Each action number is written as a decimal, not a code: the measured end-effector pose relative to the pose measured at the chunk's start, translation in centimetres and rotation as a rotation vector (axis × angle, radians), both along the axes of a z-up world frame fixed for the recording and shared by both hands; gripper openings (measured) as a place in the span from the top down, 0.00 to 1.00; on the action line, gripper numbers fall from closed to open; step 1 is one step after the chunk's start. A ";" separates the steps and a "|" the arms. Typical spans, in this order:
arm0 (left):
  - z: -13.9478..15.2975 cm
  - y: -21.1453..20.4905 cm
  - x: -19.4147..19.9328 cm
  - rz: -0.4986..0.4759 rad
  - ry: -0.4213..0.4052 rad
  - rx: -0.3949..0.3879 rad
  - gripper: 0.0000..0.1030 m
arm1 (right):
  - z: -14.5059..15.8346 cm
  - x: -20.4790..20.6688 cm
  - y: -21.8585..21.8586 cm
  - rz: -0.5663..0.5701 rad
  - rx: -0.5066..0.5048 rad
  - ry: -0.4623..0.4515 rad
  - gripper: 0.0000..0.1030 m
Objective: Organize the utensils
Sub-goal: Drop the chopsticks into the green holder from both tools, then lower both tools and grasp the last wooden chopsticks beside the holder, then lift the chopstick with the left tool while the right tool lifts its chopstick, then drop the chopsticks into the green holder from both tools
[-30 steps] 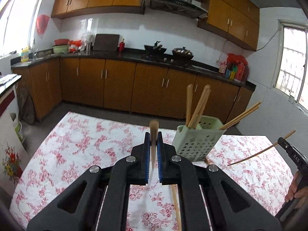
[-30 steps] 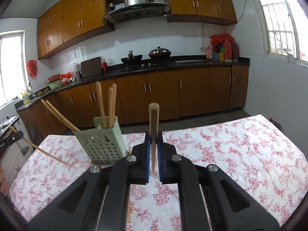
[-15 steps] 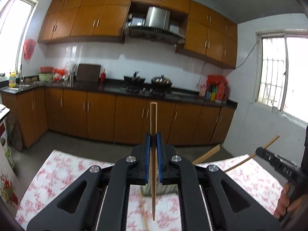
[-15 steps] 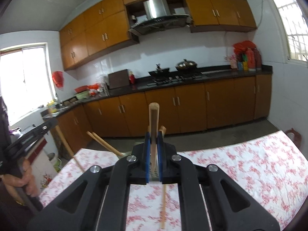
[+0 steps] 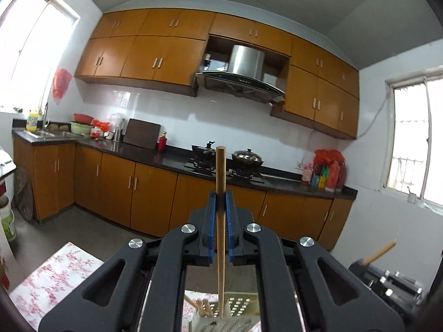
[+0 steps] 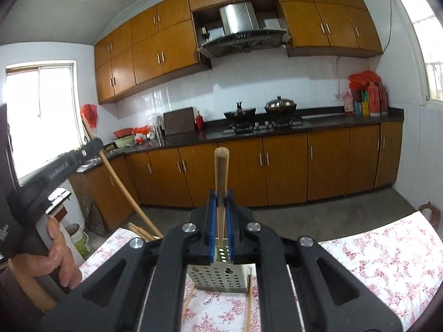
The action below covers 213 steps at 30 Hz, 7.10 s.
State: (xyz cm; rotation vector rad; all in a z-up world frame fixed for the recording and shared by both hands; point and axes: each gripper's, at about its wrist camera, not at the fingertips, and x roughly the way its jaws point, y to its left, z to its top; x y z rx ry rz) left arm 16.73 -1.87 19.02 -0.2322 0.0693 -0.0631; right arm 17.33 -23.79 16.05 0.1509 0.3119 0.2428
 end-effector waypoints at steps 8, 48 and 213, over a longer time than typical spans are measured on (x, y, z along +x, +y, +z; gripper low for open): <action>-1.9 -1.2 2.3 0.038 -0.012 0.011 0.93 | -2.3 3.1 0.4 -0.007 -0.005 0.065 0.92; -11.9 6.2 -3.5 0.061 0.319 0.132 0.62 | -15.6 -1.0 -2.0 -0.104 -0.089 0.329 0.78; -5.5 4.6 -3.8 -0.145 0.288 0.084 0.93 | -0.8 -5.4 -1.7 -0.043 0.027 -0.041 0.92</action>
